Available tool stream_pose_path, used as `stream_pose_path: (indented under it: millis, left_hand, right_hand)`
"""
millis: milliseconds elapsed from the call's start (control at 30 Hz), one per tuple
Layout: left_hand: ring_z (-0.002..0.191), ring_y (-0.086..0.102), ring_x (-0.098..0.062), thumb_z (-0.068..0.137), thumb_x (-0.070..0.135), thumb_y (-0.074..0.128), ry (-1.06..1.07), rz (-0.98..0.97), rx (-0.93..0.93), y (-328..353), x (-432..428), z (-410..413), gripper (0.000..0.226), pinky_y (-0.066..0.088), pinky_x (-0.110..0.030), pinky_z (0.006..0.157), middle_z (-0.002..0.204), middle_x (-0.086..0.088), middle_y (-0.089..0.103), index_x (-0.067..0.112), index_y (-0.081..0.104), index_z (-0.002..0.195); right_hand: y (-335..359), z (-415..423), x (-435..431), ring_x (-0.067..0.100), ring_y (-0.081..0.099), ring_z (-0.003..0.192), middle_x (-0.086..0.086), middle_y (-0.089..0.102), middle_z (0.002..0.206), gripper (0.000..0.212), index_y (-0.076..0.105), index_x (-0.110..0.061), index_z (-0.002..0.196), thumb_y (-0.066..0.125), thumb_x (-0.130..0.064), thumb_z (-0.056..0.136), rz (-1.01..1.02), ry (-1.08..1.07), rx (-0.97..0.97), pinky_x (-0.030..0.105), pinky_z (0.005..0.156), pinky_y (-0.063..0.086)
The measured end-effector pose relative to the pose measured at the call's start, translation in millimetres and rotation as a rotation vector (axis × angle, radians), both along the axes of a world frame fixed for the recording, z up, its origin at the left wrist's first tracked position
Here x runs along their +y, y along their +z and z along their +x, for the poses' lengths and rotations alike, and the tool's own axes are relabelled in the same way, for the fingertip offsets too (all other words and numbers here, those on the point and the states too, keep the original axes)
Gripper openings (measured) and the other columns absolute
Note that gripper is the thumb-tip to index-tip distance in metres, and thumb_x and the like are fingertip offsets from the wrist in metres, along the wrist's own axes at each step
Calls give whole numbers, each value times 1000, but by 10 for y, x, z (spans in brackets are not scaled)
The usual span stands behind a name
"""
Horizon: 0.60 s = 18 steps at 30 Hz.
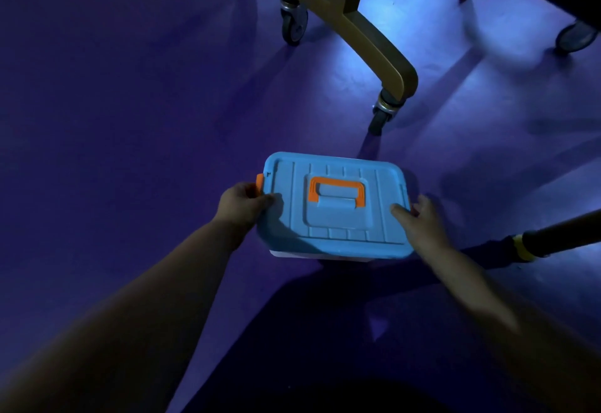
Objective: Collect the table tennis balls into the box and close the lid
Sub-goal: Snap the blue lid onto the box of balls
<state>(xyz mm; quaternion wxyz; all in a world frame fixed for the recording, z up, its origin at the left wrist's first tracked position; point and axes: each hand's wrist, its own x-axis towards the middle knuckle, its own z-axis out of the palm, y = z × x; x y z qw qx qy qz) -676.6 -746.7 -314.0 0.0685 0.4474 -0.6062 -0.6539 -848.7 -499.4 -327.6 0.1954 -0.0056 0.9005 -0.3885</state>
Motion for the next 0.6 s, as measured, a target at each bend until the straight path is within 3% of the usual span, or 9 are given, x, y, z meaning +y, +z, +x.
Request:
stream_pose_path:
  millis: [67,133,233,400,600]
  left_hand:
    - [94,62,-26,87,17,62,-30,-217,-77,-41,84,-7,12,53,-42,83,101,-9,65,14,60,98]
    - [89,59,-25,91,24,54,-81,-493,-183,-51,210,-7,17,45,-36,73,95,-8,62,12,59,102]
    - [90,60,-34,94,25,46,-104,-754,-255,-67,305,-35,24,39,-33,68,98,-13,66,8,58,106]
    - [85,62,-37,96,26,41,-104,-818,-248,-121,309,-62,26,51,-44,74,94,-15,67,7,58,103]
    - [85,62,-34,96,25,42,-123,-793,-230,-64,318,-37,25,51,-42,73,94,-13,67,7,57,104]
  right_hand:
    - [-47,5,3,30,60,104,15,61,119,59,50,1,129,65,-36,85,-47,-61,-65,32,77,47]
    - [-58,45,6,25,61,82,12,66,94,39,64,2,108,64,-31,87,-108,-66,-37,29,62,44]
    - [-26,103,-6,22,60,82,6,65,89,28,65,-8,101,66,-30,85,-42,-63,166,29,68,42]
    - [-1,152,-19,29,61,92,9,67,100,28,65,-15,108,61,-32,86,108,-23,345,35,78,46]
    - [52,158,-34,31,61,95,10,65,104,27,66,-15,109,58,-30,88,202,40,405,35,78,45]
